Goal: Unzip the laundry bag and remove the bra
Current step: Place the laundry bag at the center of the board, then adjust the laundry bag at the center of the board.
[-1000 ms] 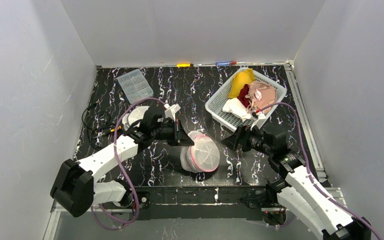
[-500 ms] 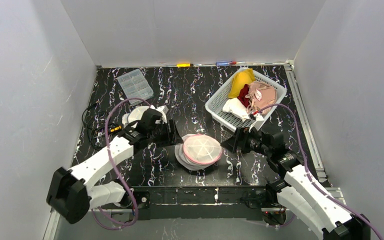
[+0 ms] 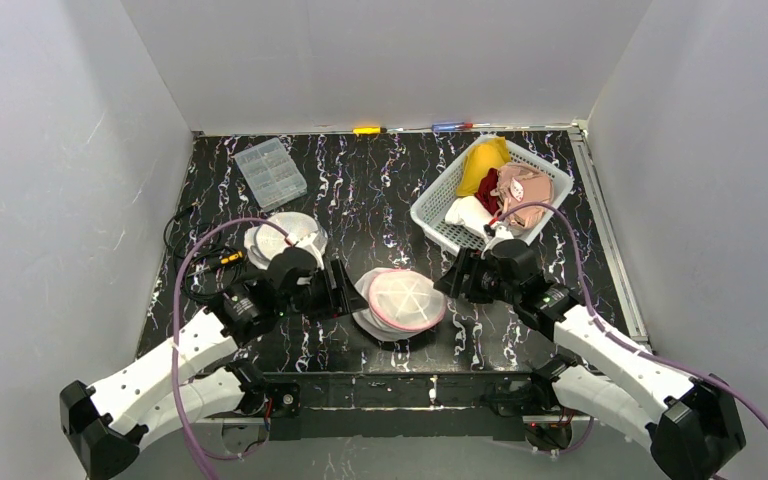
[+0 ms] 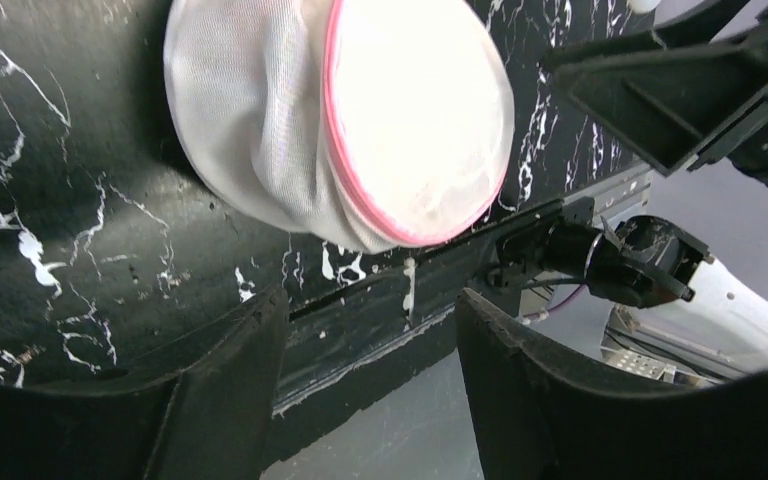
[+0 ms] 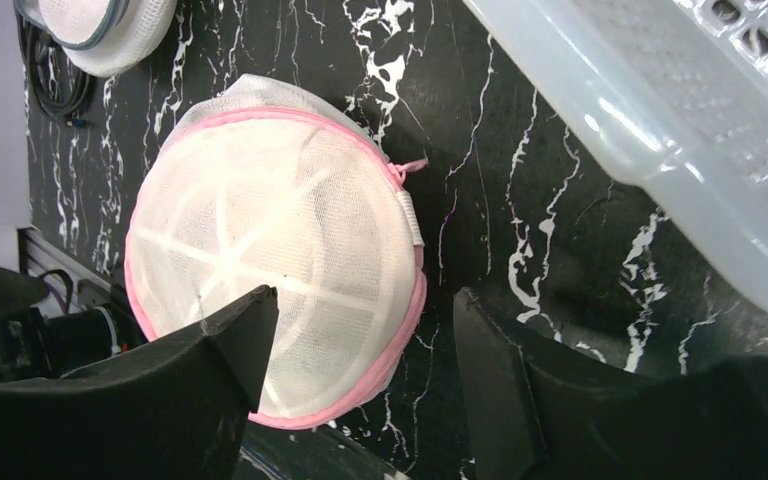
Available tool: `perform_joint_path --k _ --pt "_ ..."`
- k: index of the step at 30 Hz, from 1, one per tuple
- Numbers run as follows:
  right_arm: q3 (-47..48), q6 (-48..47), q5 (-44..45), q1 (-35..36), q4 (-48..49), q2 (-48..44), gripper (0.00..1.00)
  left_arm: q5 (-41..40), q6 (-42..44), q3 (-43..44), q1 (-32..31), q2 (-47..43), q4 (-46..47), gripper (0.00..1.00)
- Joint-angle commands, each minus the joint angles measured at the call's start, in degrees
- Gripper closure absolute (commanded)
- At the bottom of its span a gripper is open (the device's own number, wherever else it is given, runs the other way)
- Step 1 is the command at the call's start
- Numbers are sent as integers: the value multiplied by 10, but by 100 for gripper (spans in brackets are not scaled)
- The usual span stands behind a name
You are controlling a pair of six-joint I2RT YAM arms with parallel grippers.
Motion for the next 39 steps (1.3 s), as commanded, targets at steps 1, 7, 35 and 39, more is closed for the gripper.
perform_joint_path --k 1,7,35,39 --pt "2 69 36 20 0 16 30 -62 -74 -23 -42 -17 13 40" --pt "-34 133 48 71 36 22 35 -63 -103 -50 -82 5 67 40" --pt "-84 383 348 376 240 46 74 -168 -216 -146 -185 10 114 46" --pt "-77 356 345 385 239 44 65 -204 -221 -140 -186 18 95 60"
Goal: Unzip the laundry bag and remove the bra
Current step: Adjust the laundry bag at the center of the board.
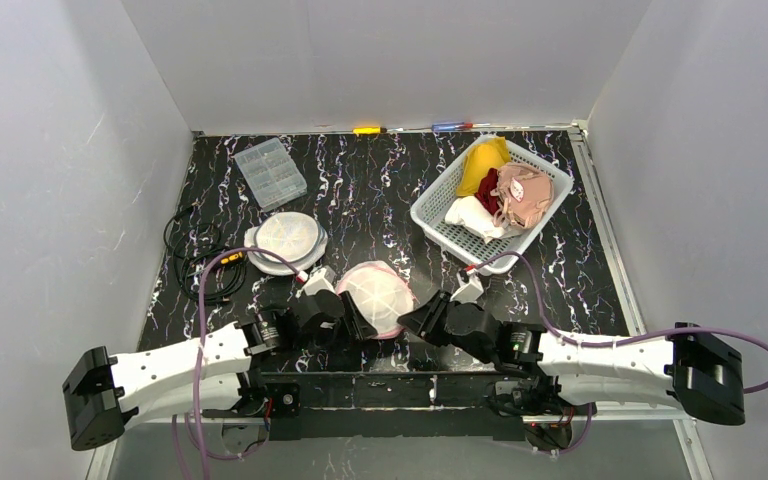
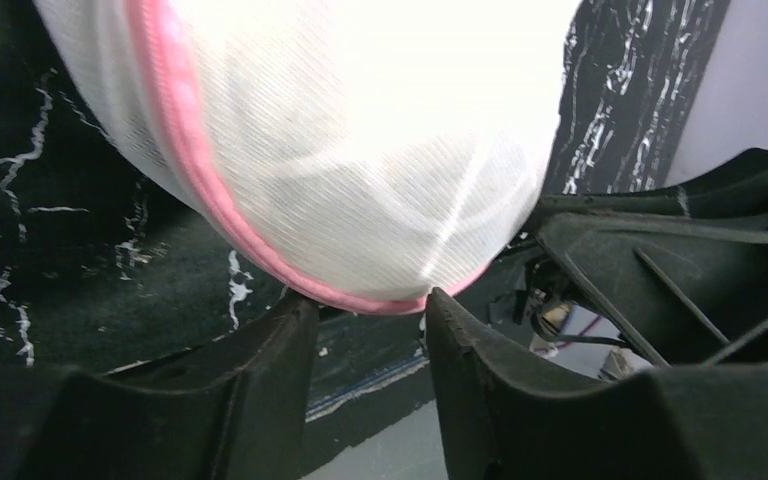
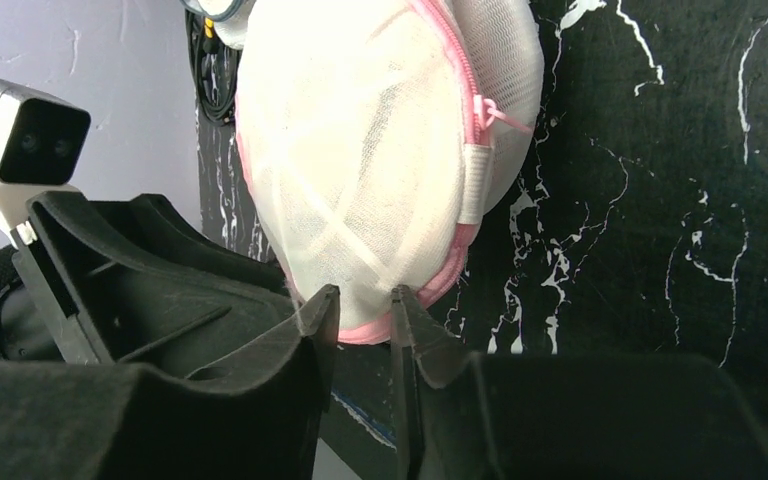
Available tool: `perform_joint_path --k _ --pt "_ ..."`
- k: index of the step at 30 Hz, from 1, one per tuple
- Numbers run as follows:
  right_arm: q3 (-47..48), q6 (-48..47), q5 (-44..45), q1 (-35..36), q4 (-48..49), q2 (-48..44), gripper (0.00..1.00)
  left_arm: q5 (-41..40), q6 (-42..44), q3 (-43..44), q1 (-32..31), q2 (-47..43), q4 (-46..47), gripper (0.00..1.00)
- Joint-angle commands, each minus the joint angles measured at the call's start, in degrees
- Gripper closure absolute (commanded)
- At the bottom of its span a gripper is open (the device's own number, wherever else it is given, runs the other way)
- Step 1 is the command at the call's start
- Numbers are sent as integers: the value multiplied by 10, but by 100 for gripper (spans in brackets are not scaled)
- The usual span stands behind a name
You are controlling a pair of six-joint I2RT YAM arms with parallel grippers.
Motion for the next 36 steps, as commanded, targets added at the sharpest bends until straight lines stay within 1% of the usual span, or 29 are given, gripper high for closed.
perform_joint_path --k 1,3,6,7,10,12,15,17,19,21,23,26,29,31,33,36 --pt "24 -25 27 12 23 -5 60 -71 -10 9 -4 7 -37 66" --pt "31 -39 25 16 3 -14 46 -92 -6 17 -3 12 -49 80" --pt "45 -63 31 18 -52 -43 27 -114 5 30 -3 21 -67 96" --pt "53 -79 36 18 -76 -55 23 -120 9 37 -3 24 -76 100" --pt "84 -145 58 18 -156 -93 14 -136 30 50 -3 21 -93 100" --pt "104 -193 74 18 -199 -108 11 -143 53 56 -3 14 -94 100" --pt "134 -275 78 17 -231 -111 10 -149 97 74 3 2 -99 100" --pt "154 -321 70 12 -242 -99 9 -131 135 84 17 1 -92 100" --pt "167 -361 45 -2 -241 -80 9 -95 171 92 41 4 -82 100" --pt "174 -391 -9 -33 -226 -53 9 -38 201 98 81 12 -70 100" --pt "170 -397 -71 -81 -211 -34 10 5 218 99 118 23 -65 100" --pt "141 -389 -161 -156 -158 -28 11 39 230 99 156 42 -61 100" --pt "116 -373 -253 -223 -96 -5 13 56 232 99 179 66 -54 100" --pt "104 -364 -312 -250 -52 17 16 63 228 97 188 87 -48 100" --pt "96 -356 -338 -263 -14 37 18 69 225 96 193 106 -44 100" --pt "95 -354 -344 -277 18 63 24 73 225 99 202 127 -41 100"
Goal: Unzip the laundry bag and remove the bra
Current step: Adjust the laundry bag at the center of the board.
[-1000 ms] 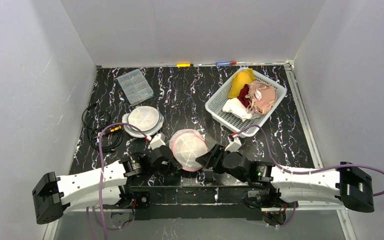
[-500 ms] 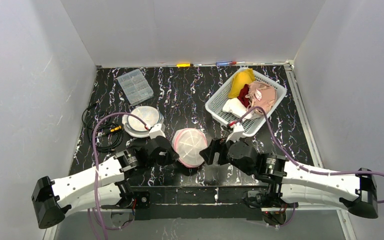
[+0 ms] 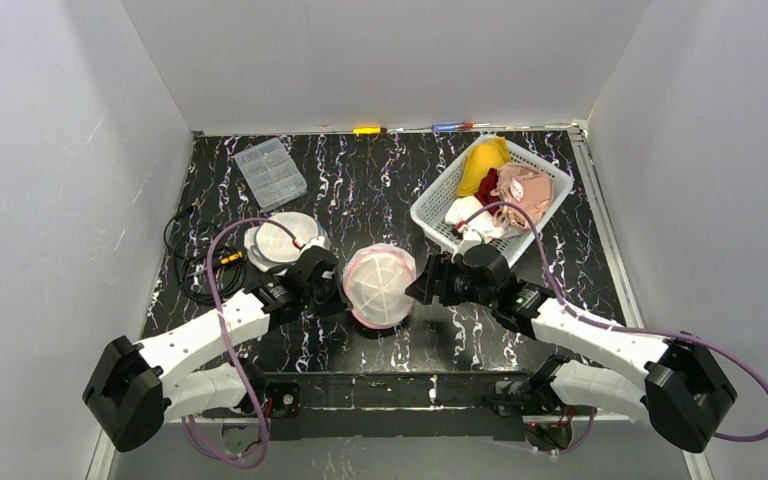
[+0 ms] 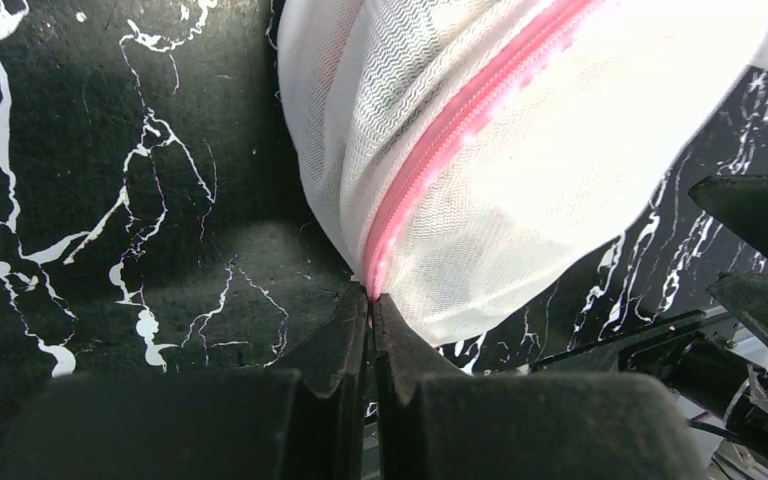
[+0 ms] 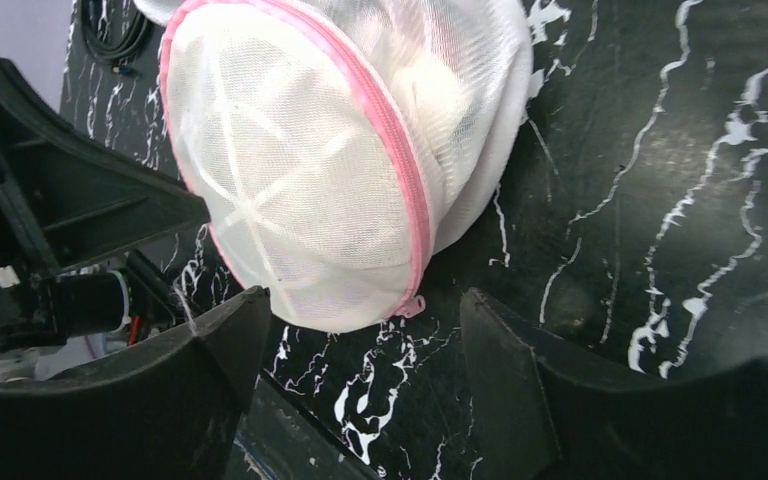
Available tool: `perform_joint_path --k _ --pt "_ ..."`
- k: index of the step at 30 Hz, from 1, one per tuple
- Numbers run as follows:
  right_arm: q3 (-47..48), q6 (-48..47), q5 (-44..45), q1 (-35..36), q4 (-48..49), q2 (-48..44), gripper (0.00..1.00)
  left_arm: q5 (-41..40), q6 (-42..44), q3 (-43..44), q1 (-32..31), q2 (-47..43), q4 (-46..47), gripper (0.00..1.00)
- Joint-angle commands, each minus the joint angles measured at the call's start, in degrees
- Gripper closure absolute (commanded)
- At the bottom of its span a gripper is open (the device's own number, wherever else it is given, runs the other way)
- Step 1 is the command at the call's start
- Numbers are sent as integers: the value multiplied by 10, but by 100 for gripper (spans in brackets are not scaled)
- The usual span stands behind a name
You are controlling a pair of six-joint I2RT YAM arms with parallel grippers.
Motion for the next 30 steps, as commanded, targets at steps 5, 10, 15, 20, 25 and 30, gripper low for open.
perform_joint_path --k 5,10,15,20,25,30 --pt "-2 4 -95 -47 141 76 27 35 20 24 30 32 6 100" --pt "6 -1 -117 -54 173 127 32 41 29 32 41 45 0 100" --pt "12 -8 -143 -54 195 150 43 44 35 35 52 53 0 100" --pt "14 -11 -165 -54 201 166 51 62 39 41 58 69 6 100" --pt "6 2 -184 -54 219 165 65 72 42 54 60 85 11 100" --pt "-3 39 -188 -54 215 121 81 80 45 74 61 85 -1 100"
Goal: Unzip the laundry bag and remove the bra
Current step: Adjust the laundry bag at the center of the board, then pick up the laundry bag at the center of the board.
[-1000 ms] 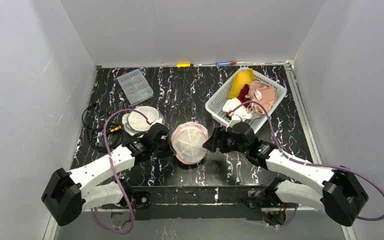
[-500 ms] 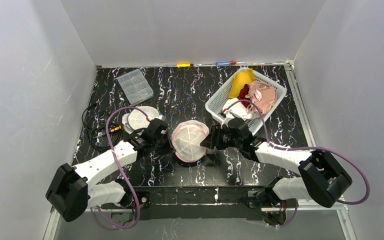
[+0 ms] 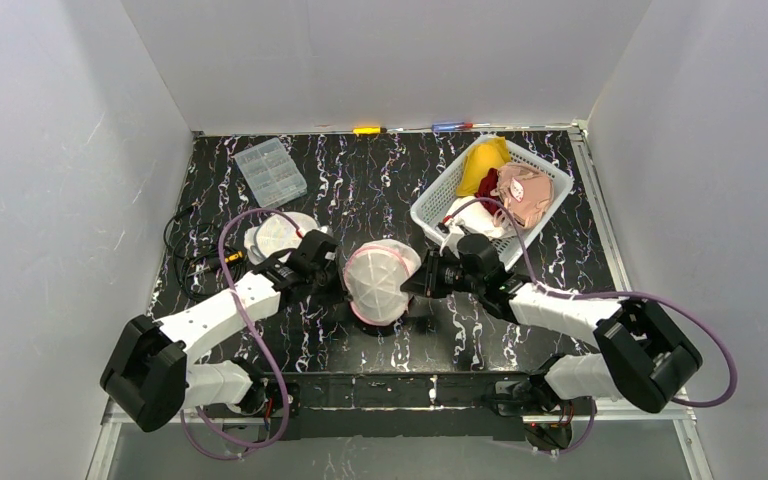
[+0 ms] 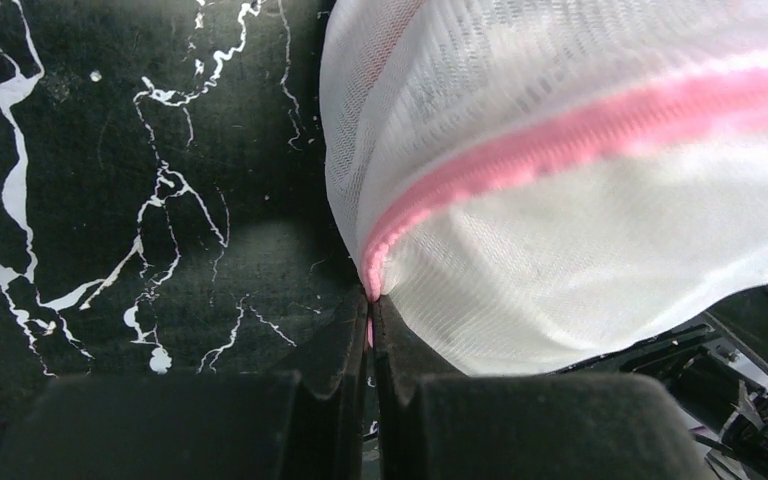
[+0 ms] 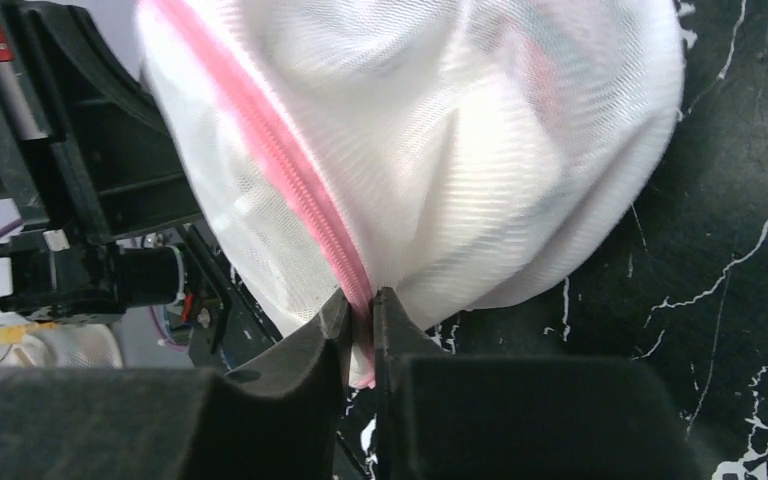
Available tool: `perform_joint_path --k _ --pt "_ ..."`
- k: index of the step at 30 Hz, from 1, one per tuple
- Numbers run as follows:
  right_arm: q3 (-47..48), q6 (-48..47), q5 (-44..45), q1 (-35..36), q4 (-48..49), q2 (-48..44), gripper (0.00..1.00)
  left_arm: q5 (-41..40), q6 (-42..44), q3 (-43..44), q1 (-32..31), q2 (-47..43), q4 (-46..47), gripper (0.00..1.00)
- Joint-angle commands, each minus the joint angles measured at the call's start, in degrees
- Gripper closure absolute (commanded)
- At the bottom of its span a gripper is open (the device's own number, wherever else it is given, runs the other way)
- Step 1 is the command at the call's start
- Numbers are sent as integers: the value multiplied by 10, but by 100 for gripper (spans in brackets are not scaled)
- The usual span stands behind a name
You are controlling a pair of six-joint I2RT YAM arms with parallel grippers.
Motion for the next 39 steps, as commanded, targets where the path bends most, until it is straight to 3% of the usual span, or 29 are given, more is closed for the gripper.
perform_joint_path --k 1,3,4,5,9,13,20,32,39 --pt "-2 42 -18 0 26 -59 86 26 7 37 1 -13 -7 100" --pt "-7 66 -1 0 11 -93 99 38 0 37 1 -32 -5 100" --pt "-11 82 7 1 6 -106 99 44 -5 35 1 -43 -3 98" --pt "-16 98 15 1 6 -117 99 50 -11 32 2 -56 0 92" --pt "-51 192 59 0 21 -160 99 70 -55 -4 0 -128 14 56" --pt "-92 283 111 2 44 -203 99 73 -132 -71 -11 -223 55 42" --pt "-108 359 217 39 -18 -265 99 -49 -247 -150 -103 -332 105 38" --pt "-97 395 292 108 -73 -273 99 -175 -307 -110 -191 -264 107 40" --pt "-105 405 295 114 -79 -288 99 -196 -309 -106 -192 -227 139 52"
